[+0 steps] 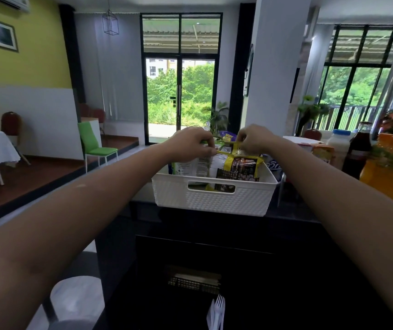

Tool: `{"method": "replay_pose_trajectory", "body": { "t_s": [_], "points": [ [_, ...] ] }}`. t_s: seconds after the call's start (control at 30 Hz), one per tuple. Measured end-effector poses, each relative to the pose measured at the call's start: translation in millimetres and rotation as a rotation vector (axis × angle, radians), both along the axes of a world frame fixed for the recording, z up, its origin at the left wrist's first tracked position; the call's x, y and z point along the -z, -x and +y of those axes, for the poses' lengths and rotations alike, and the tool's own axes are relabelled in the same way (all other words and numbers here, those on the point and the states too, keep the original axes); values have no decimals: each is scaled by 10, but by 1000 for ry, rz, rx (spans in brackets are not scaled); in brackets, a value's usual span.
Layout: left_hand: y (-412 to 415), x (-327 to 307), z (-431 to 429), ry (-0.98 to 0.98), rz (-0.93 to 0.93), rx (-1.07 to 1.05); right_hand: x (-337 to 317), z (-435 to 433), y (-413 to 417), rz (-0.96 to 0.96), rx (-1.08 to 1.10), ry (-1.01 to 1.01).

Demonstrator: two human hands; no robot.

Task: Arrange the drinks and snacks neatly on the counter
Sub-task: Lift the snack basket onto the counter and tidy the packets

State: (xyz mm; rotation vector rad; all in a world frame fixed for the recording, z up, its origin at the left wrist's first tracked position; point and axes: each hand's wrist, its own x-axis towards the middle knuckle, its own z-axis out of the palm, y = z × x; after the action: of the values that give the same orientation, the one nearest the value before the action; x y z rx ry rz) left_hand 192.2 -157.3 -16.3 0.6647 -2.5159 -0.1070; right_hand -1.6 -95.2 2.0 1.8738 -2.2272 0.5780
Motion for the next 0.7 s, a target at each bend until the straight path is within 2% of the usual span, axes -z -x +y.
{"method": "replay_pose_trajectory", "body": {
  "t_s": [0.2,0.37,0.43,0.53,0.63,0.7],
  "points": [
    [49,46,-5,-7,-6,-37,52,135,194,-101,-72,-86],
    [65,33,-10,-34,3,-44,19,291,50,-66,-135,212],
    [63,8,-4,-57,-20,-40,76,351,-92,-11,-169,110],
    [23,-55,-22,-153,-71,-5,210,390,-237,181,-71,-110],
    [-69,-94,-73,-239,-172,-12,184,414,-222,258,-13,-152],
    [-123,-44,-112,-180,-288,-63,131,416,-188,252,-1,-175]
  ]
}}
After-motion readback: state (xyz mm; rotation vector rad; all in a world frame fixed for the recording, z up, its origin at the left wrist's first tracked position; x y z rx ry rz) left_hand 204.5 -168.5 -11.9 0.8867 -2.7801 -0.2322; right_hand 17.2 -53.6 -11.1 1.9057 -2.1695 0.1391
